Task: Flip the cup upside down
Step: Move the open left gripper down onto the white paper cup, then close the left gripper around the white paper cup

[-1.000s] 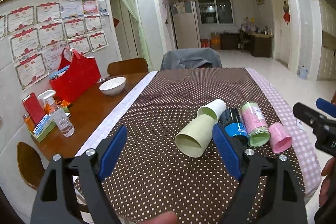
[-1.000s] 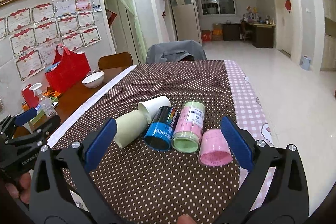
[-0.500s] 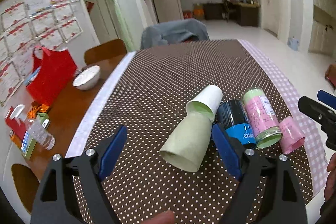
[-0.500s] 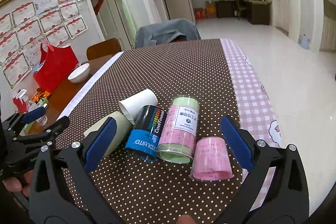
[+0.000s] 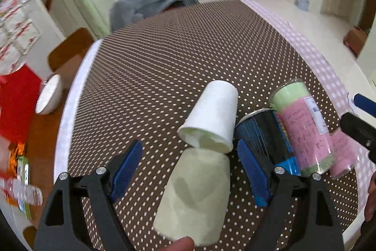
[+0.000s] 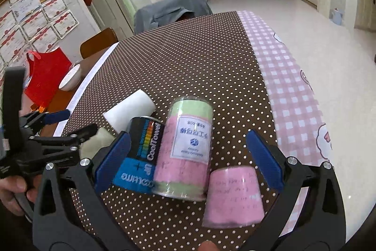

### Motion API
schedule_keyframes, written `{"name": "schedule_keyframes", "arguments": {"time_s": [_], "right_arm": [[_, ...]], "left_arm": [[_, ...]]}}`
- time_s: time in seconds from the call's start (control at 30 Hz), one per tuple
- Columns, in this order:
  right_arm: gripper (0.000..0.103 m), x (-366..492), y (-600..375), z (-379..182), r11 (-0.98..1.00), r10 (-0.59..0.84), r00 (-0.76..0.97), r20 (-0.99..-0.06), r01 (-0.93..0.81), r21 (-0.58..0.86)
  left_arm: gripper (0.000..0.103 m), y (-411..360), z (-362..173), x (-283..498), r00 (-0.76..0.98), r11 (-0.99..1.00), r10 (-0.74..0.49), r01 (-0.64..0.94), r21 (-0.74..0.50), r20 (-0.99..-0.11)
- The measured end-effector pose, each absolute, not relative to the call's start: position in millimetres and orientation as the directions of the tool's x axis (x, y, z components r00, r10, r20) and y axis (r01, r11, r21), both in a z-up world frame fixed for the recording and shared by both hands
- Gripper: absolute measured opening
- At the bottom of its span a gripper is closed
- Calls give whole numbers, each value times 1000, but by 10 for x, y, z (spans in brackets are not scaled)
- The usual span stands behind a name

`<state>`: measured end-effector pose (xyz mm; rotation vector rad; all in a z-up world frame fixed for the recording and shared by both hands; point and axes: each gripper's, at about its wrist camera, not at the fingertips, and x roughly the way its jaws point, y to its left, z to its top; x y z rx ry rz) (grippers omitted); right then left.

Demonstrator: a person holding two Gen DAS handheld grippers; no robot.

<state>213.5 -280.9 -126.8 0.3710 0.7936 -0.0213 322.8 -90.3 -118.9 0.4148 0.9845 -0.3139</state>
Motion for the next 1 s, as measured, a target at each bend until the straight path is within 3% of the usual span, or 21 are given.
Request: {"name": "schedule_keyframes", "arguments": {"time_s": [0.57, 1.0], "right_arm": [[97, 2325, -3047, -1358, 912, 98, 692, -715, 224, 342], [97, 2331, -3116, -1436, 905, 112, 691, -715, 226, 361]], "left_arm": [[82, -1186, -1631, 3913, 283, 849, -77, 522, 86, -956], [82, -1282, -1843, 4199, 233, 859, -8, 499, 113, -972]]}}
